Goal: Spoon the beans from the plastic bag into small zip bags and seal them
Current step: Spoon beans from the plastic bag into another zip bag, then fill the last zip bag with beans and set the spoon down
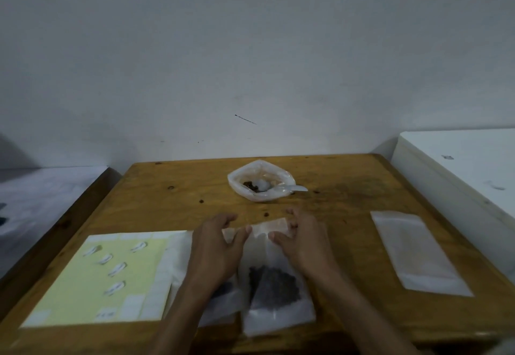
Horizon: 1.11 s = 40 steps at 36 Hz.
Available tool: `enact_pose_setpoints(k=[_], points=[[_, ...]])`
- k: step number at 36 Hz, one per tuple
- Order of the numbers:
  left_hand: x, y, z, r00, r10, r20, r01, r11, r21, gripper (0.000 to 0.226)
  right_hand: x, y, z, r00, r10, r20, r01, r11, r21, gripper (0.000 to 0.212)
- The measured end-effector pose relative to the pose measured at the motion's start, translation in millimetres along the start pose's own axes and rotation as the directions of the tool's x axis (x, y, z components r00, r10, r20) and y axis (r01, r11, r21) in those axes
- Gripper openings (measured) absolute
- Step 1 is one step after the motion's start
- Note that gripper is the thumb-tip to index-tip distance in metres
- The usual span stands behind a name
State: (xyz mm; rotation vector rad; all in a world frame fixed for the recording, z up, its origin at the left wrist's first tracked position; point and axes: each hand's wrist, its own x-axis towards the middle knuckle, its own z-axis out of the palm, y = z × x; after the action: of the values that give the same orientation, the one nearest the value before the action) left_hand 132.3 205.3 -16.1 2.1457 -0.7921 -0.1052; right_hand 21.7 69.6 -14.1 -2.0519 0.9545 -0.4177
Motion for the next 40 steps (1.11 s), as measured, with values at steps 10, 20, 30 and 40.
enact_pose_setpoints(k=[10,20,30,40], points=[[-8.0,-0.7,1.7,0.998,0.053,-0.031,-0.053,0.999,0.002,0.039,-9.0,4.9,9.8,0.994,-0.092,-0.05,0.082,0.98,-0.18,0.054],[13.0,43.0,27.0,0.984,0.143,0.101,-0.148,0.988,0.04,0.045,5.1,18.9,-44.3,0.979,-0.047,-0.199,0.005,0.978,-0.206,0.047],[26.4,133.6,121.8,0.905,0.19,0.381,-0.228,0.972,0.057,0.043,24.1,101.8,-140.6,0.859,0.224,-0.461,-0.355,0.909,-0.218,0.056],[35.5,166.1,210.6,0.85,0.09,0.519,-0.328,0.861,0.388,0.037,23.3,149.3,-153.8,0.839,0.284,-0.464,-0.361,0.928,-0.085,0.077]])
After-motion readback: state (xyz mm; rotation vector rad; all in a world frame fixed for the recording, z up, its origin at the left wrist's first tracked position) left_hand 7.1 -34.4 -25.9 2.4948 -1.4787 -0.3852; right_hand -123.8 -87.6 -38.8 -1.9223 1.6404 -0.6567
